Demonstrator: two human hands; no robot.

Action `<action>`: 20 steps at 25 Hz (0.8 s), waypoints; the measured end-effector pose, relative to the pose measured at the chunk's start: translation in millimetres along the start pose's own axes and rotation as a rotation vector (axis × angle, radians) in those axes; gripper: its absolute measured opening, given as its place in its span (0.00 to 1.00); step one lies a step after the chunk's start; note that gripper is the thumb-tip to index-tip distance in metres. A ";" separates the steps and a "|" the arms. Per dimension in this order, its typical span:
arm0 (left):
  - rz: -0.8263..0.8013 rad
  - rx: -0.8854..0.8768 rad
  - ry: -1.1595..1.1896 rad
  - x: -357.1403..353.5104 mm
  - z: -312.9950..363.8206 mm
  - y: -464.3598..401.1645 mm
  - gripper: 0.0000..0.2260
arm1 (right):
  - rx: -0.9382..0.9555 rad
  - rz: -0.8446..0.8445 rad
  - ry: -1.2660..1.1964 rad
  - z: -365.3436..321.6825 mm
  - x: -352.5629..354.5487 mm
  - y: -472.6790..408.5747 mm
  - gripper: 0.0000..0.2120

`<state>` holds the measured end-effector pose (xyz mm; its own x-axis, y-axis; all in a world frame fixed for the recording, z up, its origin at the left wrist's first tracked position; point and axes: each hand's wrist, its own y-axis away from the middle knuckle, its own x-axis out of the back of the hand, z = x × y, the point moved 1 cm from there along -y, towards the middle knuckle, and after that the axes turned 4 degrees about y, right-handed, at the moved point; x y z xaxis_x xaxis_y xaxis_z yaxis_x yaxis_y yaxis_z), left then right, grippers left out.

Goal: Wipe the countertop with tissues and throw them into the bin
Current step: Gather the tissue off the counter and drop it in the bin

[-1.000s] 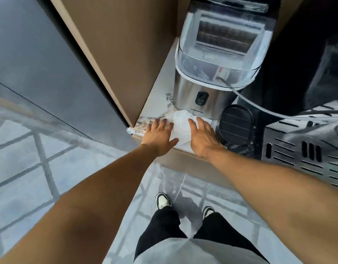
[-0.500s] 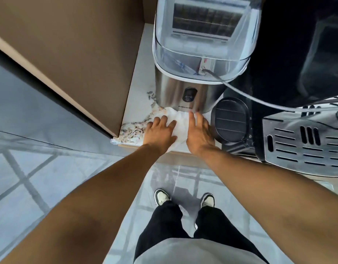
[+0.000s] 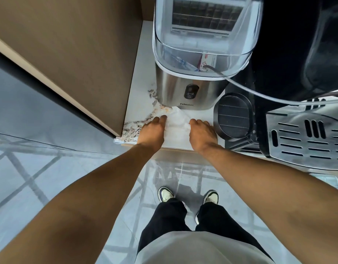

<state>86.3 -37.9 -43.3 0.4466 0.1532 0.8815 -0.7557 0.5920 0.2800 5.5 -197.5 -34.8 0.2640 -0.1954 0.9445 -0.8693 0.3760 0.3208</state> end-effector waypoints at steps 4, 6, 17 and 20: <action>0.010 0.056 0.049 5.2 -5.9 3.1 0.15 | -0.069 -0.038 -0.094 1.2 0.0 7.2 0.14; 0.016 0.067 0.061 5.6 -8.3 5.6 0.13 | -0.070 -0.055 -0.125 3.7 -2.2 12.6 0.17; -0.008 0.020 0.059 -9.6 5.3 16.8 0.17 | -0.046 -0.055 -0.143 5.2 -7.8 31.3 0.18; 0.008 0.019 0.015 -16.9 9.1 20.9 0.26 | -0.008 -0.044 -0.128 8.4 -8.9 33.4 0.16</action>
<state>58.6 -35.4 -49.0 0.4472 0.1701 0.8781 -0.7686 0.5752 0.2800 -29.4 -190.8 -33.2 0.2461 -0.3259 0.9128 -0.8547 0.3711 0.3629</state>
